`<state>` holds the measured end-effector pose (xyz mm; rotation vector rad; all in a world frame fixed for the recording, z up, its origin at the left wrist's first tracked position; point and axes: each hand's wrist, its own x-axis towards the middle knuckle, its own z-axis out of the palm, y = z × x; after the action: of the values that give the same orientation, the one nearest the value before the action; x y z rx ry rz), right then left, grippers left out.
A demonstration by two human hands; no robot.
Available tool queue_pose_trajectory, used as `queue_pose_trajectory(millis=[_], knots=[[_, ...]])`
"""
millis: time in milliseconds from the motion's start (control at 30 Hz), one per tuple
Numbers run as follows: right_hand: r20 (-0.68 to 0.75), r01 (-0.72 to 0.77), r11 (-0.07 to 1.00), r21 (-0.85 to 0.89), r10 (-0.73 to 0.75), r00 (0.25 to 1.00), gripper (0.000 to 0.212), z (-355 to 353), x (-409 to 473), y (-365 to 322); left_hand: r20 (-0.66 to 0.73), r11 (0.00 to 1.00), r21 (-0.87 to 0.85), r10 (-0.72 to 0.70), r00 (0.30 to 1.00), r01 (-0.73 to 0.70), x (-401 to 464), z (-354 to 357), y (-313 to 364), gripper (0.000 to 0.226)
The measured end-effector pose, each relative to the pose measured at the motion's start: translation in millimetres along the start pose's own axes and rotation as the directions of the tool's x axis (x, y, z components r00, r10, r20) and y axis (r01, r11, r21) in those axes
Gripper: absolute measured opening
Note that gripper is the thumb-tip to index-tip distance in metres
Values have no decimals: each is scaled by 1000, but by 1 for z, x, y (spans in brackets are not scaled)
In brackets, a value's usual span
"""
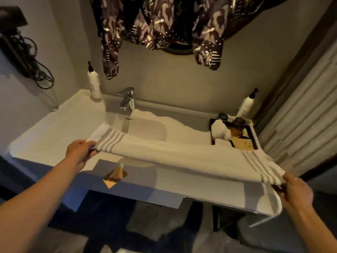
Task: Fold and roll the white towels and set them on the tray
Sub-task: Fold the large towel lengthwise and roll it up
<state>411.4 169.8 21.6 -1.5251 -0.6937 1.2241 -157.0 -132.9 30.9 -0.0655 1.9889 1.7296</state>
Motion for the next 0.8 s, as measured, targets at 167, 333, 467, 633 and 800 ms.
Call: queue_pose_trajectory(millis=[167,333,467,633,800], knots=[[-61,-241,919,-312,233,970,14,-34,0,53,-25,948,250,-195,980,195,-17,7,-90,8],[0,-313,912,-267,324,946,11,-47,-6,61,-66,908,372,-182,981,194,-12,1,-98,22],[20,-332,907,-260,349,937,12,-47,-3,53,-43,907,378,-184,982,186,-6,-3,-85,36],[-34,-373,869,-325,384,923,25,-36,4,35,36,903,409,-162,986,133,7,-1,-68,13],[-25,-498,840,-215,505,863,27,-18,18,21,117,918,380,-169,979,113,17,23,-42,21]])
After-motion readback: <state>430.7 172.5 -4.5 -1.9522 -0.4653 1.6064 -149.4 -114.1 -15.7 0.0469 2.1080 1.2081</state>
